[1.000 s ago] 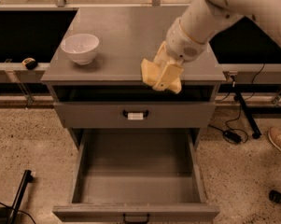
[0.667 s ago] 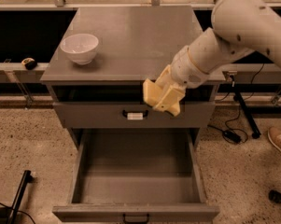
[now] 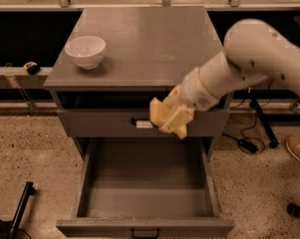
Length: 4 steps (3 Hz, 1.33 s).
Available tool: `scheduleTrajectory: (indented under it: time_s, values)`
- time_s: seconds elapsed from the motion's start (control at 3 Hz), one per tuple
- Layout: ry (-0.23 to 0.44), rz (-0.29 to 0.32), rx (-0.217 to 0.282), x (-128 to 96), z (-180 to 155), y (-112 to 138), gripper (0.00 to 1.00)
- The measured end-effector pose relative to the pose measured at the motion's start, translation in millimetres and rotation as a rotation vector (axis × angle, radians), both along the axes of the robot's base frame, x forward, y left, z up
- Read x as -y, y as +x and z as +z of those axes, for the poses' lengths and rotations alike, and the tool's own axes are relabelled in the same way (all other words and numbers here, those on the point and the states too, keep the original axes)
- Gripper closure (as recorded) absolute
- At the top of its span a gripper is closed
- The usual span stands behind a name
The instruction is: Pick sponge from middle drawer and place on counter
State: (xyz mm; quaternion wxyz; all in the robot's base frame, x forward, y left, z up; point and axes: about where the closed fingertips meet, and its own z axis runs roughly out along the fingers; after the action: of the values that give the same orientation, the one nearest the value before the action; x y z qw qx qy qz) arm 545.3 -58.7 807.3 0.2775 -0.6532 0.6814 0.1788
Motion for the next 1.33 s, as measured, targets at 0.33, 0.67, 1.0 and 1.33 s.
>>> scheduleTrajectory:
  time_s: [0.33, 0.67, 1.0, 1.33]
  values:
    - [0.079, -0.074, -0.066, -1.2, -99.3, -28.1, 1.00]
    - [0.071, -0.082, -0.050, -1.7, -95.6, -24.0, 1.00]
    - [0.039, -0.080, -0.045, -1.2, -116.6, -37.3, 1.00]
    - [-0.028, -0.123, 0.040, -5.3, -164.7, -37.6, 1.00]
